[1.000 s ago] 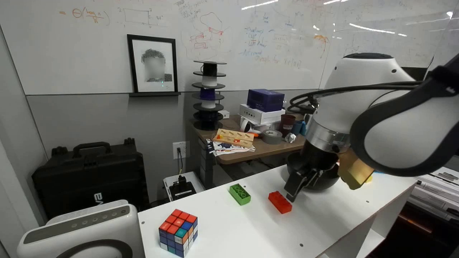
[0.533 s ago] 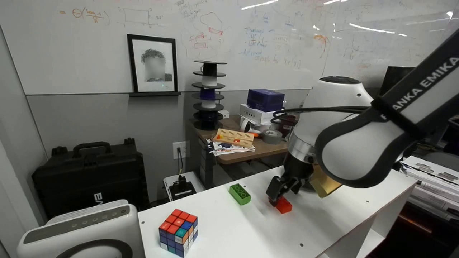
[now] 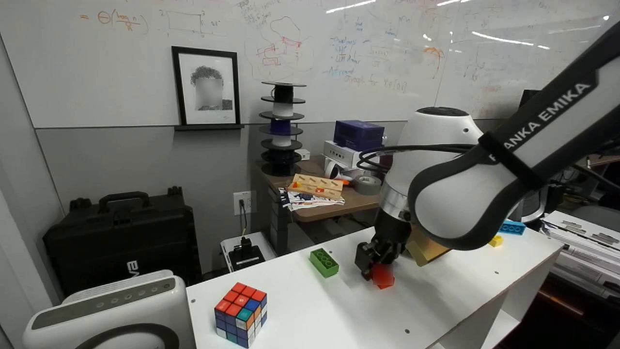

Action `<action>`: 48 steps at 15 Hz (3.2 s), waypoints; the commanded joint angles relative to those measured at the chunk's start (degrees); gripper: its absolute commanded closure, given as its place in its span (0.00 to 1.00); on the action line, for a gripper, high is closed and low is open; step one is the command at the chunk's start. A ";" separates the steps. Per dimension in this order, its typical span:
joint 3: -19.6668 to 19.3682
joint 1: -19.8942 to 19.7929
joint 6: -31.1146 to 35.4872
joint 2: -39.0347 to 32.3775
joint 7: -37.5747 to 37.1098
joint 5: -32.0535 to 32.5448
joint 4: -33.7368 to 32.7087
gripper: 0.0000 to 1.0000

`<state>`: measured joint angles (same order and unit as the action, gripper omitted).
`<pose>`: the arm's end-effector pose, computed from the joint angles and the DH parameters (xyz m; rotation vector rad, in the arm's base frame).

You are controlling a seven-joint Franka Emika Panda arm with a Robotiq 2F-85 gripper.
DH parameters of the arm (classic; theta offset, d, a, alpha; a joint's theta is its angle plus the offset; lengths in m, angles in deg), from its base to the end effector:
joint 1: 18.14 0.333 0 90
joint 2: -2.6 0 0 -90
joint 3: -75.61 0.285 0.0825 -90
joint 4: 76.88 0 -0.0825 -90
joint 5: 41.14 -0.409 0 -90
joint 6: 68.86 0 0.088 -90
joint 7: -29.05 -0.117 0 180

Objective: Pick up the green, orange, blue and yellow objects from the table and put them in the bowl

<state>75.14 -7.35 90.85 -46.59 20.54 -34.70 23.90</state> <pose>0.6406 0.1215 0.0434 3.0970 0.2126 0.2739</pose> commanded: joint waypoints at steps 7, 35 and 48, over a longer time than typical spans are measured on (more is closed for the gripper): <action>-1.23 1.06 -3.75 9.87 -5.09 -2.56 6.27 0.89; -7.09 -0.37 -8.12 22.95 -4.28 3.14 9.66 0.00; 0.62 4.24 -6.35 4.35 1.60 5.28 1.52 0.00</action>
<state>76.10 -4.56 83.29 -37.57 20.73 -30.66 30.53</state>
